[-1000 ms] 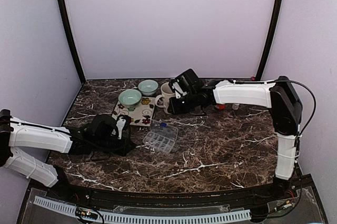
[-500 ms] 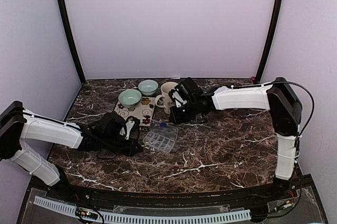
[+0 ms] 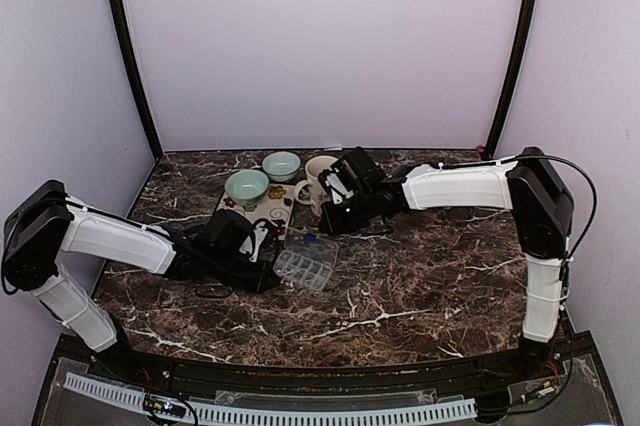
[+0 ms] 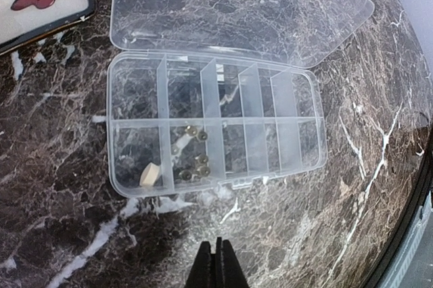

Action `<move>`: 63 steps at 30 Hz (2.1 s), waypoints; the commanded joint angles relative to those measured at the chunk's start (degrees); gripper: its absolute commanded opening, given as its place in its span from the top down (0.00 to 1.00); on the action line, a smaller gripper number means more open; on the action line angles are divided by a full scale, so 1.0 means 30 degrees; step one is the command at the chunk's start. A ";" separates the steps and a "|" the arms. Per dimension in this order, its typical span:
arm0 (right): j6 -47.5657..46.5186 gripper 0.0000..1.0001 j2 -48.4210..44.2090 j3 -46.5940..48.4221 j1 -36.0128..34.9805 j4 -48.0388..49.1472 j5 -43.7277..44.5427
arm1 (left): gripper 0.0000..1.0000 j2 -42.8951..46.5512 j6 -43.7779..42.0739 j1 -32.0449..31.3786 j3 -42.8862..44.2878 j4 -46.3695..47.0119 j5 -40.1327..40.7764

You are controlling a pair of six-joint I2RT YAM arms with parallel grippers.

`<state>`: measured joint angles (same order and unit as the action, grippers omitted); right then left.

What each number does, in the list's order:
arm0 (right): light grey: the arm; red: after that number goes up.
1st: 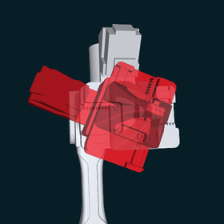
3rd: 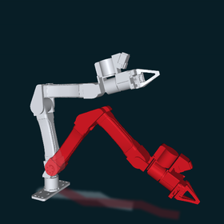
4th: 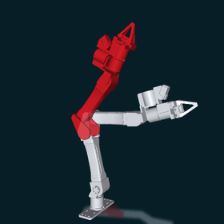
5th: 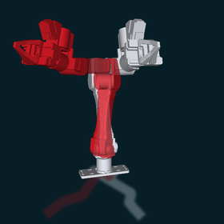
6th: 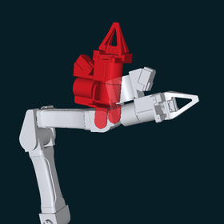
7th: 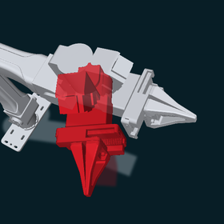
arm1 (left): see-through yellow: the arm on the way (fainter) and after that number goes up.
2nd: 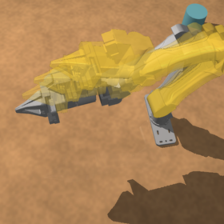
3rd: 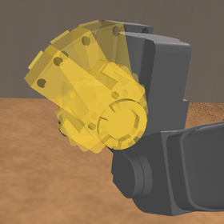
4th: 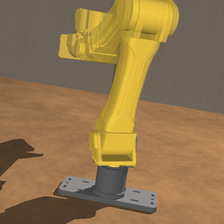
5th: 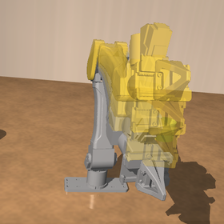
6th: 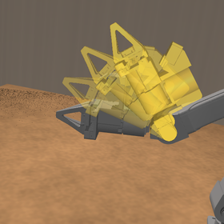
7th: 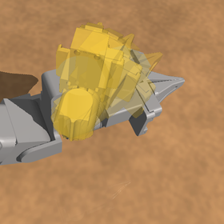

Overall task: Sort the pills into containers
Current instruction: Close the lid of the pill container.

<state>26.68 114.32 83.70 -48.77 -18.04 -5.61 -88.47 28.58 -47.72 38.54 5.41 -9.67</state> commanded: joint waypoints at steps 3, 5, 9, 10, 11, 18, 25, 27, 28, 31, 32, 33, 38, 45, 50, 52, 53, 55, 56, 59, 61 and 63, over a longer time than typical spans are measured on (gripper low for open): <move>0.0073 0.89 0.0167 0.0162 -0.0271 0.0455 -0.0346 | 1.00 -0.0295 -0.0067 0.0146 0.0368 -0.0807 -0.0401; 0.0058 0.89 0.0254 0.0263 -0.0266 0.0422 -0.0375 | 1.00 -0.0331 -0.0013 0.0141 0.0322 -0.0803 -0.0383; -0.0006 0.89 0.0385 0.0449 -0.0322 0.0360 -0.0502 | 1.00 -0.0464 0.0039 0.0131 0.0350 -0.0764 -0.0311; -0.0029 0.89 0.0388 0.0472 -0.0324 0.0334 -0.0515 | 1.00 -0.0509 0.0052 0.0145 0.0378 -0.0773 -0.0261; -0.0043 0.89 0.0418 0.0486 -0.0324 0.0328 -0.0535 | 1.00 -0.0584 0.0054 0.0146 0.0414 -0.0763 -0.0189; -0.0099 0.90 0.0451 0.0459 -0.0391 0.0273 -0.0753 | 1.00 -0.1314 0.0083 0.0146 0.0928 -0.1012 0.0304; -0.0233 0.91 0.0425 0.0546 -0.0414 0.0188 -0.0870 | 1.00 -0.1952 0.0038 0.0146 0.1380 -0.1070 0.0623; -0.0271 0.91 0.0436 0.0573 -0.0442 0.0135 -0.0898 | 1.00 -0.2069 0.0042 0.0143 0.1444 -0.1071 0.0680; -0.0304 0.91 0.0431 0.0590 -0.0456 0.0112 -0.0938 | 1.00 -0.2120 0.0020 0.0146 0.1470 -0.1089 0.0723; -0.0392 0.91 0.0418 0.0630 -0.0514 0.0043 -0.1012 | 1.00 -0.2124 0.0022 0.0175 0.1483 -0.1100 0.0869; -0.0417 0.91 0.0392 0.0627 -0.0560 0.0049 -0.1071 | 1.00 -0.2123 0.0024 0.0176 0.1476 -0.1093 0.0919; -0.0425 0.92 0.0404 0.0634 -0.0573 0.0036 -0.1110 | 1.00 -0.2167 0.0025 0.0198 0.1478 -0.1078 0.0936; -0.0510 0.92 0.0425 0.0717 -0.0697 -0.0092 -0.1222 | 1.00 -0.2212 0.0047 0.0263 0.1449 -0.1020 0.0981; -0.0628 0.92 0.0330 0.0821 -0.0956 -0.0332 -0.1267 | 1.00 -0.2155 0.0010 0.0402 0.1410 -0.0968 0.1168; -0.0747 0.92 0.0388 0.0956 -0.1212 -0.0580 -0.1305 | 1.00 -0.2211 -0.0004 0.0439 0.1445 -0.0954 0.1222; -0.0773 0.93 0.0421 0.0956 -0.1302 -0.0673 -0.1356 | 1.00 -0.2234 0.0017 0.0439 0.1426 -0.0932 0.1231; -0.0802 0.93 0.0444 0.0979 -0.1358 -0.0707 -0.1398 | 1.00 -0.2239 0.0039 0.0439 0.1420 -0.0925 0.1202; -0.0857 0.93 0.0478 0.0986 -0.1462 -0.0768 -0.1438 | 1.00 -0.2276 0.0025 0.0468 0.1390 -0.0870 0.1201; -0.0886 0.93 0.0477 0.1008 -0.1514 -0.0817 -0.1412 | 1.00 -0.2318 0.0010 0.0469 0.1405 -0.0855 0.1188; -0.1006 0.93 0.0523 0.1052 -0.1608 -0.0922 -0.1434 | 1.00 -0.2328 -0.0036 0.0519 0.1439 -0.0840 0.1224; -0.1039 0.93 0.0508 0.1044 -0.1628 -0.0981 -0.1467 | 1.00 -0.2343 -0.0034 0.0527 0.1444 -0.0836 0.1259; -0.1058 0.93 0.0534 0.1015 -0.1671 -0.0985 -0.1538 | 1.00 -0.2314 -0.0034 0.0555 0.1447 -0.0833 0.1289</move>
<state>24.32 114.89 85.23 -53.08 -20.84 -9.34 -94.76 28.71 -46.70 42.24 3.44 -6.83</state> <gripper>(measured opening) 0.069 0.022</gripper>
